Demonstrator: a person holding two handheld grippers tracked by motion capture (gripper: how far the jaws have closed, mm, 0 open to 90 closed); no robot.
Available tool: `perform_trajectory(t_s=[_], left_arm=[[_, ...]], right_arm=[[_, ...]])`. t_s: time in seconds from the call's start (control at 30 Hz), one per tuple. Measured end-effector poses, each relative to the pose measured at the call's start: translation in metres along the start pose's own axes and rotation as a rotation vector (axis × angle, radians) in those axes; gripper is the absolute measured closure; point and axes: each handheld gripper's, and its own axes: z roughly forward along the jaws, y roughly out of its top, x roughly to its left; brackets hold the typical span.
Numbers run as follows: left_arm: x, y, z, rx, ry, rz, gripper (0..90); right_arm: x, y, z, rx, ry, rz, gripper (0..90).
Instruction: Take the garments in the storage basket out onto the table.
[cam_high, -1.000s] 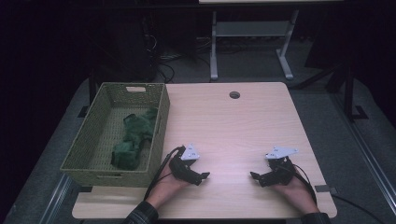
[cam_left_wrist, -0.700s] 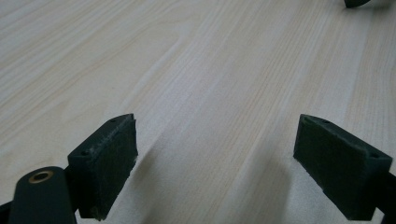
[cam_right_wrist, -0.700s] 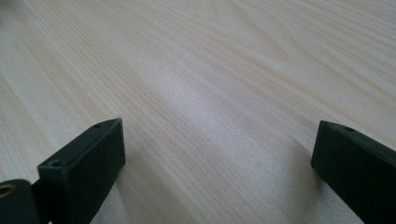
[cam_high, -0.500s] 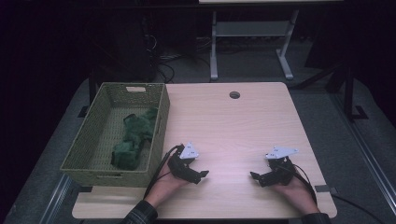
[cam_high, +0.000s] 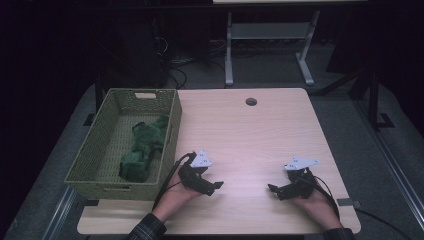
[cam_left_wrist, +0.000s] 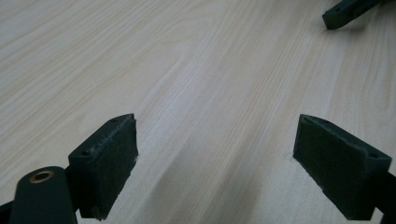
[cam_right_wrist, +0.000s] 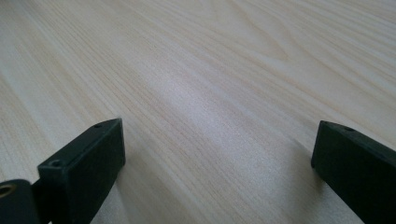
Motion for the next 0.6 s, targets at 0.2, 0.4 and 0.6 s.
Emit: perform_trajectory(t_s=[0.2, 0.4, 0.6], left_arm=[[0.003, 0.007, -0.007, -0.005, -0.002, -0.008, 13.1], [0.003, 0.013, -0.012, 0.001, -0.011, -0.018, 13.2], [0.003, 0.019, -0.017, 0.004, -0.017, -0.006, 13.2]], right_arm=[[0.0, 0.0, 0.0, 0.0, 0.0, 0.0, 2.6], [0.0, 0.0, 0.0, 0.0, 0.0, 0.0, 2.6], [0.0, 0.0, 0.0, 0.0, 0.0, 0.0, 2.5]])
